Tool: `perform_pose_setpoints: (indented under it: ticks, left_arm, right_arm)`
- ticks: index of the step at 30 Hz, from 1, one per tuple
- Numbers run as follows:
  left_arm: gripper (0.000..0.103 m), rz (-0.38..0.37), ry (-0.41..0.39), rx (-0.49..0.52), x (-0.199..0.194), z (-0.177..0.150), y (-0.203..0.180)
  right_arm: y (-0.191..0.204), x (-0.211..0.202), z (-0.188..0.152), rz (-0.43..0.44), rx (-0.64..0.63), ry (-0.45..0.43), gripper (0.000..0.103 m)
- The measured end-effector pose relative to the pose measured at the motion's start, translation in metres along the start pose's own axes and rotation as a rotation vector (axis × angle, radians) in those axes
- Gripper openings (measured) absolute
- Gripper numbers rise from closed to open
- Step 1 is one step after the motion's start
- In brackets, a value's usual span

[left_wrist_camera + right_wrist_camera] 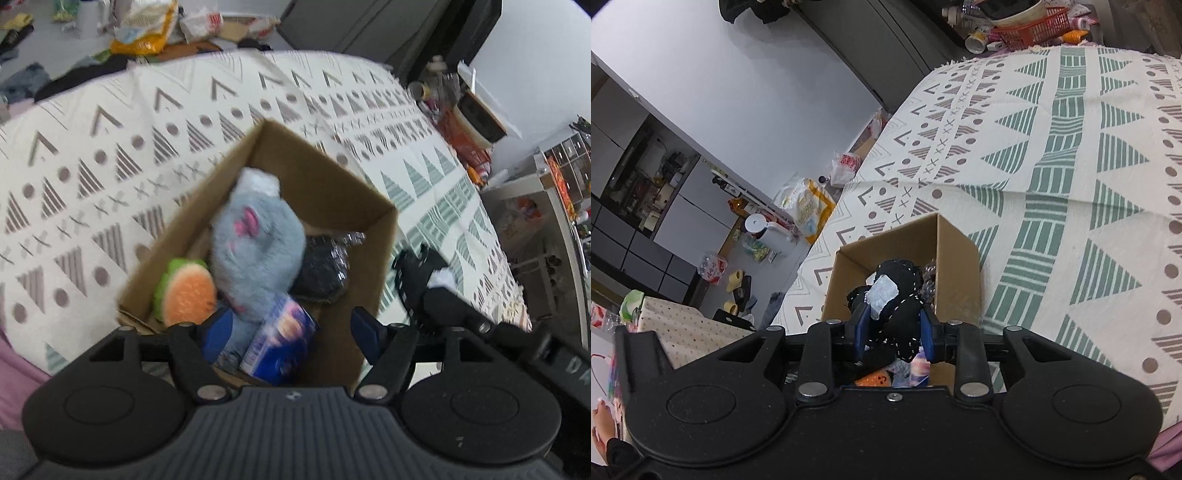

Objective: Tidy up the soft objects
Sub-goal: 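Carry the tissue pack and black strap into the box with both tools and release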

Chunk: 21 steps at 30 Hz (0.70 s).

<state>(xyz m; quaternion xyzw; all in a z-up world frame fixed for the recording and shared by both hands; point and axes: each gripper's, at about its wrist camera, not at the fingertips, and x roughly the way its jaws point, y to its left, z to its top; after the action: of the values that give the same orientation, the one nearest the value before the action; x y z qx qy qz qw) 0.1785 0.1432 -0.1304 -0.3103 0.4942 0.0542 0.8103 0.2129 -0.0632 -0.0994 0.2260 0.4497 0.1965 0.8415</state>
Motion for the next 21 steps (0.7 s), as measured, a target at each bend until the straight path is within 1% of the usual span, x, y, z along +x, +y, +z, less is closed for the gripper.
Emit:
perform_pose_setpoints:
  ticks: [8, 9, 10, 12, 13, 15, 17, 19, 20, 21]
  left_arm:
    - [0.070, 0.042, -0.043, -0.011, -0.018, 0.008, 0.013]
    - [0.070, 0.050, -0.046, -0.011, -0.019, 0.008, 0.014]
    - [0.070, 0.056, -0.050, -0.010, -0.020, 0.009, 0.014]
    - [0.070, 0.064, -0.057, -0.006, -0.021, 0.009, 0.014]
    - [0.070, 0.068, -0.061, -0.003, -0.023, 0.009, 0.013]
    - [0.070, 0.071, -0.068, 0.004, -0.025, 0.008, 0.011]
    - [0.070, 0.078, -0.074, 0.017, -0.027, 0.007, 0.007]
    - [0.071, 0.088, -0.081, 0.036, -0.029, 0.005, 0.003]
    - [0.071, 0.098, -0.086, 0.052, -0.030, 0.004, 0.000]
    - [0.075, 0.106, -0.090, 0.068, -0.031, 0.003, -0.003]
  right_arm:
    - [0.012, 0.007, -0.005, 0.007, -0.032, 0.024, 0.033]
    - [0.013, 0.007, -0.005, 0.005, -0.039, 0.024, 0.036]
    - [0.014, 0.007, -0.005, 0.005, -0.043, 0.025, 0.039]
    - [0.014, 0.003, -0.006, -0.003, -0.048, 0.013, 0.059]
    - [0.015, 0.001, -0.006, -0.012, -0.052, 0.003, 0.064]
    - [0.015, -0.003, -0.006, -0.049, -0.065, -0.013, 0.084]
    - [0.015, -0.006, -0.006, -0.079, -0.079, -0.025, 0.090]
    - [0.014, -0.010, -0.005, -0.089, -0.083, -0.030, 0.093]
    - [0.013, -0.012, -0.004, -0.092, -0.082, -0.034, 0.097]
    - [0.011, -0.015, -0.004, -0.097, -0.080, -0.041, 0.101]
